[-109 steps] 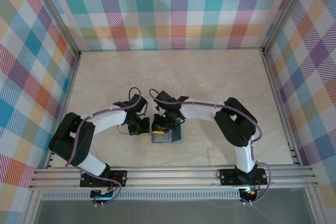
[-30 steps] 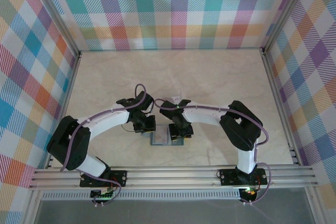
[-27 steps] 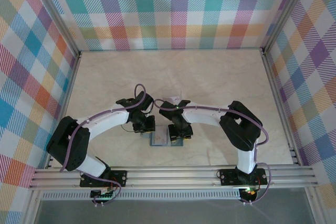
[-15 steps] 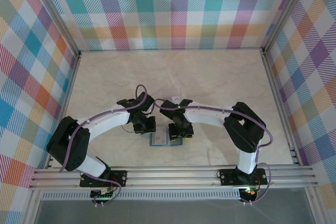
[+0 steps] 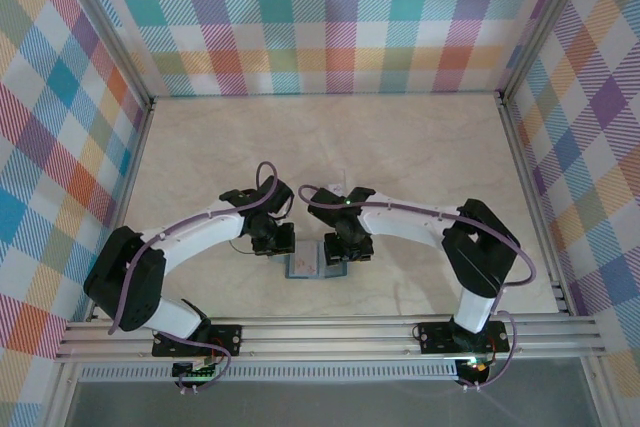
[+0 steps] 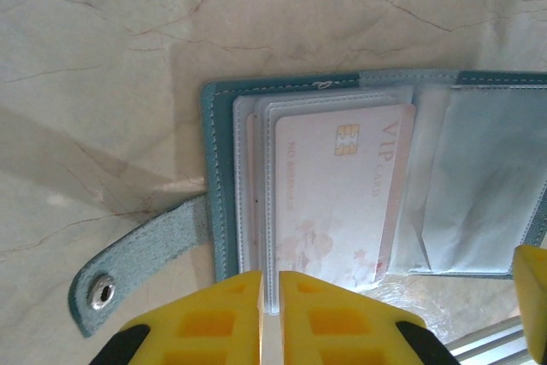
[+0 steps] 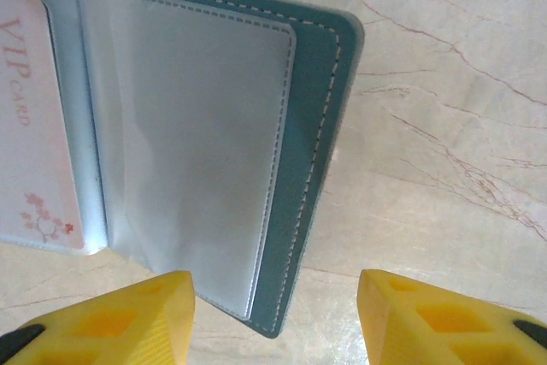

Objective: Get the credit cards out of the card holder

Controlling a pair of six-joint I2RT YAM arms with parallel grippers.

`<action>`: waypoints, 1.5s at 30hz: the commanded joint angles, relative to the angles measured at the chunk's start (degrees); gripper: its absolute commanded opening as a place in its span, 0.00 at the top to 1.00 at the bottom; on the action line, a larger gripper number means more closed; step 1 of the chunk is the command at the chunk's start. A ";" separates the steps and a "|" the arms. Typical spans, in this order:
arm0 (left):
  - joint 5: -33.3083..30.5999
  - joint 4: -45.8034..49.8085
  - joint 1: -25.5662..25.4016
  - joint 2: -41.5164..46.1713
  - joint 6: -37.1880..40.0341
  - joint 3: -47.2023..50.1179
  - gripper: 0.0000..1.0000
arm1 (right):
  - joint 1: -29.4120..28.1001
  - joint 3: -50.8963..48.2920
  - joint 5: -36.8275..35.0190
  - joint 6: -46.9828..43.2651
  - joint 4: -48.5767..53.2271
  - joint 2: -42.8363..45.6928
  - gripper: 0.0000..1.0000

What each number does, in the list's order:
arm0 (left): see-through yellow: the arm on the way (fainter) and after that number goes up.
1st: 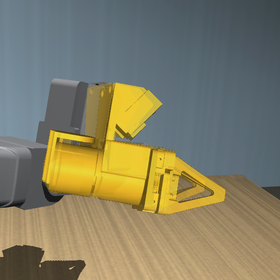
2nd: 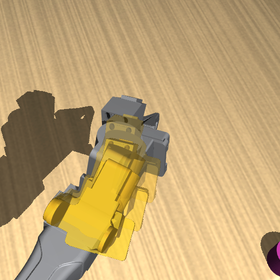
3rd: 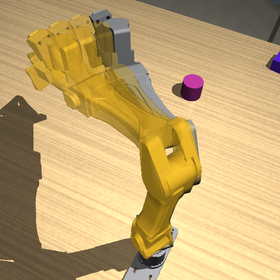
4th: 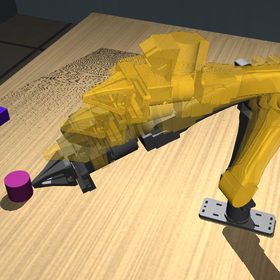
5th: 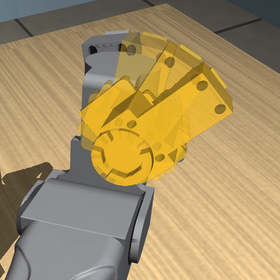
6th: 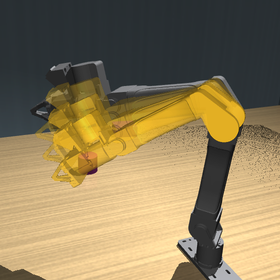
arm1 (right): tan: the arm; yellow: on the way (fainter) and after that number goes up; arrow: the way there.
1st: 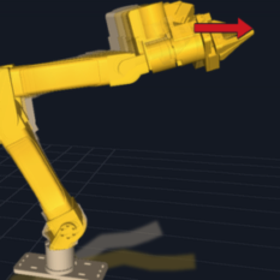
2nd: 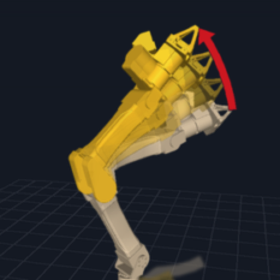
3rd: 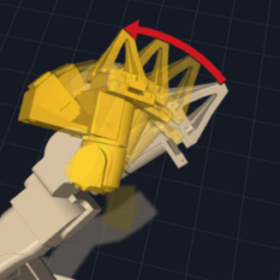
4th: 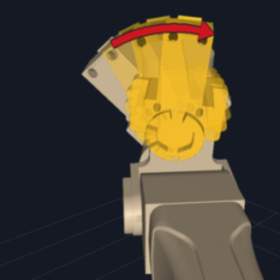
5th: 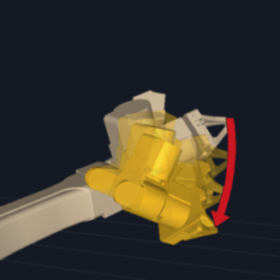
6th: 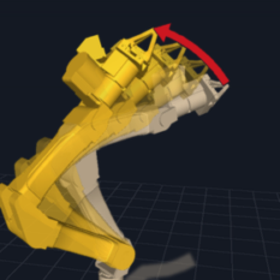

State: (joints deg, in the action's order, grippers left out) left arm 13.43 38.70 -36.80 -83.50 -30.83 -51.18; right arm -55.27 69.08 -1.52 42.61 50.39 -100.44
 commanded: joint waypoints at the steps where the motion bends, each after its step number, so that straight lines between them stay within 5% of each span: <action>1: -1.29 2.32 -0.65 1.72 -0.46 0.35 0.87 | -0.56 -0.61 -1.11 0.54 1.73 2.09 0.46; 33: -4.48 -2.40 -0.62 8.17 -0.18 1.69 0.88 | 0.71 1.94 -2.52 1.54 6.05 12.00 0.48; 45: 2.88 -7.40 -0.64 3.61 -4.06 3.43 0.99 | 4.73 -2.04 24.44 3.78 -19.75 6.18 0.76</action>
State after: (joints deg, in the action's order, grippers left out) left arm 13.72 32.69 -36.99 -77.49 -33.76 -47.51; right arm -50.48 68.31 14.09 44.88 38.61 -91.11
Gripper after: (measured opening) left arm 0.050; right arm 0.252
